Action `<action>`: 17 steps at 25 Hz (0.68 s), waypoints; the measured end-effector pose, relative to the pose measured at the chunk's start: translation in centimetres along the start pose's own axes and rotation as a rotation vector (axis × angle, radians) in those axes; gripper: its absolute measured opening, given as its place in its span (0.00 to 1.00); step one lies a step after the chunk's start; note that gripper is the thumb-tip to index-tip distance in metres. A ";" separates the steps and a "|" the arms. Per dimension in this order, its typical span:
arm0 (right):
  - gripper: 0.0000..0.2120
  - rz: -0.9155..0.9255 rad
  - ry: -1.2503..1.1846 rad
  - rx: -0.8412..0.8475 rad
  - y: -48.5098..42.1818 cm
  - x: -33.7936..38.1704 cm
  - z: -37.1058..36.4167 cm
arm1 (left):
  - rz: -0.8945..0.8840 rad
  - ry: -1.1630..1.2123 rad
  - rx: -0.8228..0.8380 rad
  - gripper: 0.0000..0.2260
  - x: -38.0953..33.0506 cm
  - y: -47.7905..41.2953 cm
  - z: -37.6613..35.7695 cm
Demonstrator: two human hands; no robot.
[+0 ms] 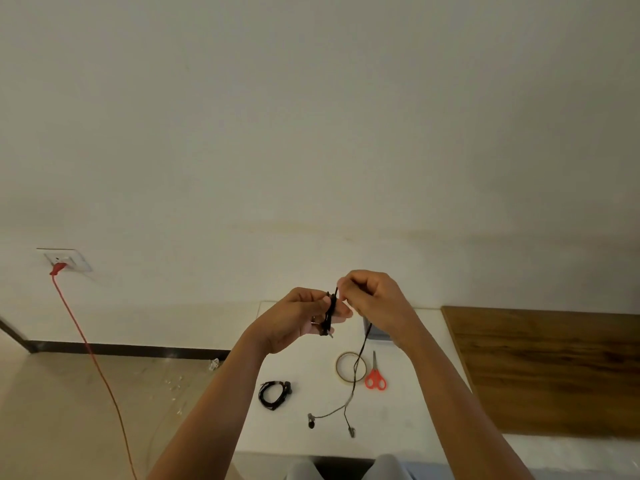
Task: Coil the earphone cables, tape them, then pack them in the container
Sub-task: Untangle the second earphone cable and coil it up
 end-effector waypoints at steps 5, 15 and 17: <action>0.08 -0.016 -0.097 -0.007 -1.7 -1.3 -0.1 | -0.032 0.109 0.124 0.14 -0.3 0.5 -1.2; 0.19 -0.268 -0.288 0.164 1.4 -7.9 -5.1 | -0.228 0.463 0.004 0.12 -2.9 -0.4 1.4; 0.20 -0.256 -0.255 0.185 2.3 -8.0 -5.5 | -0.209 0.404 -0.080 0.12 -2.6 -0.6 2.5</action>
Point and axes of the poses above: each hand's wrist, its own y-axis away from the middle knuckle, its own z-axis out of the back of the hand, x = y × z, the point moved 8 cm from there along -y, towards the middle knuckle, and after that the axes turned 1 degree about x, right-handed, at the moved point
